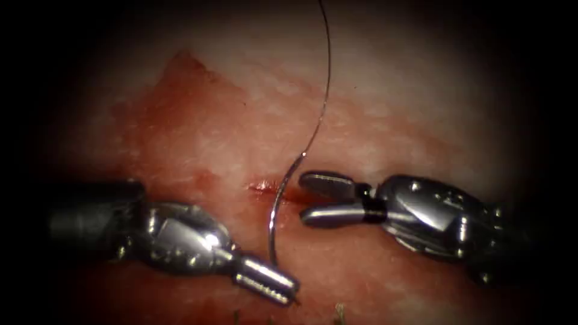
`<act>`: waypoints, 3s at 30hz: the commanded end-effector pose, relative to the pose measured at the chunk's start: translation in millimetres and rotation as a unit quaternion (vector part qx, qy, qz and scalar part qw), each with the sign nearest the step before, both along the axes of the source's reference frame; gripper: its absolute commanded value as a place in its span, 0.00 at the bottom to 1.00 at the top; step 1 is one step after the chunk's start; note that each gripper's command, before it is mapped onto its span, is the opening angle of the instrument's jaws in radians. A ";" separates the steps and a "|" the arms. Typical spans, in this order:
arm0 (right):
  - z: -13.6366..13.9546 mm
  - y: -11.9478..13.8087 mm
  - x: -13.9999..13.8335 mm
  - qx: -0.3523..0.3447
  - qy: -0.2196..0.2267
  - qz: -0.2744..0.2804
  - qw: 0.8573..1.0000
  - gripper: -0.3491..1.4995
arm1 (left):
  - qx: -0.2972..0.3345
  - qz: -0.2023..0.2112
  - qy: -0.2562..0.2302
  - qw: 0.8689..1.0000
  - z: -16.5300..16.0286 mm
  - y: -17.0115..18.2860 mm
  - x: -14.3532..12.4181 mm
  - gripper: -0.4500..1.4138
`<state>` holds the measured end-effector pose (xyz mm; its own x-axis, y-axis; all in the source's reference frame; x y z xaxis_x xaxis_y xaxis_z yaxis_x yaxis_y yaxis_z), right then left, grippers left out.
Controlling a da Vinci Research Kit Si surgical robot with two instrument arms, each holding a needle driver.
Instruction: Wound Closure
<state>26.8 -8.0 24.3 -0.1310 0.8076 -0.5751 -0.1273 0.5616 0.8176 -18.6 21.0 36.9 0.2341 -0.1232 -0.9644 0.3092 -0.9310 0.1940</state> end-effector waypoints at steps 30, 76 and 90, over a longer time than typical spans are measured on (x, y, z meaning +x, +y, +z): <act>0.0 -1.5 3.4 0.061 0.039 -0.011 0.997 0.32 | -0.005 0.033 -0.019 0.999 -0.9 -1.5 -1.1 0.00; -1.9 1.7 1.5 -0.265 -0.179 0.065 0.945 0.00 | 0.167 -0.132 0.275 0.938 -2.5 1.2 2.4 0.43; -0.6 1.7 2.0 -0.432 -0.187 0.024 0.882 0.00 | 0.202 -0.230 0.363 0.880 4.8 1.4 2.6 0.16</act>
<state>28.2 -5.8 23.4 0.1757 0.0305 -0.9840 -0.3307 0.9433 -0.0298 -15.8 22.5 42.1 -0.4523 0.3593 -0.8163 -0.2290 -0.9314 -0.2831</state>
